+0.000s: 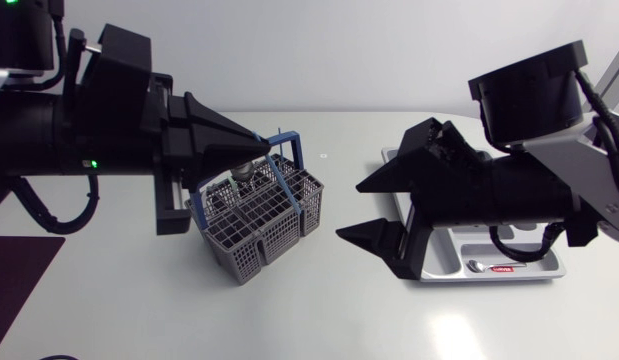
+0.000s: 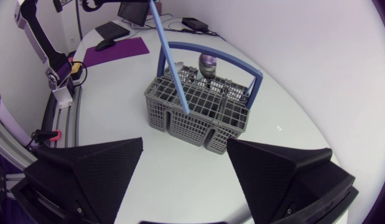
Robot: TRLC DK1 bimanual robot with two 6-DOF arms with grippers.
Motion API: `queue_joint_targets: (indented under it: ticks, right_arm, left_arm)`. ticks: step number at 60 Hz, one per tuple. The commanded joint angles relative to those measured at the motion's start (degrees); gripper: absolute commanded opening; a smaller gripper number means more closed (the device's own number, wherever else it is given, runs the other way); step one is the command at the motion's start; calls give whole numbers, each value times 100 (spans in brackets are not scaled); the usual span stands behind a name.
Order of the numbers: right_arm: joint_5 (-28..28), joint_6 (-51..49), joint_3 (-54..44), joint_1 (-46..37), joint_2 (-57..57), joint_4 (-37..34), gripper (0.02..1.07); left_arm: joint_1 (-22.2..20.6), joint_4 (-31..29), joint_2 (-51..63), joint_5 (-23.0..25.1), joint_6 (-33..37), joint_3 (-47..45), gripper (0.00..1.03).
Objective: Unload the cutlery basket into the drawer organizer.
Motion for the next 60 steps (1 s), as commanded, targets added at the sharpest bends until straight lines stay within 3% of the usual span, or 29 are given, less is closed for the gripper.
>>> queue_joint_targets:
  ticks: [1, 9, 25, 35, 50, 60]
  right_arm:
    - [-158, 131, -98, 56, -17, 29, 99]
    - [-378, 157, -90, 73, 54, 37, 98]
    - [-879, 201, -28, 170, 379, 37, 85]
    - [-1134, 237, -19, 196, 537, 143, 70]
    - [-1327, 228, -63, 214, 669, 266, 60]
    - [-1415, 237, -90, 232, 678, 301, 40]
  left_arm:
    - [158, -244, 288, 444, -322, 310, 7]
    - [158, -376, 437, 795, -349, 345, 7]
    - [158, -604, 807, 1569, -542, 556, 7]
    - [96, -797, 1017, 1736, -586, 767, 7]
    - [70, -921, 1184, 1753, -647, 960, 7]
    - [35, -938, 1255, 1753, -700, 995, 7]
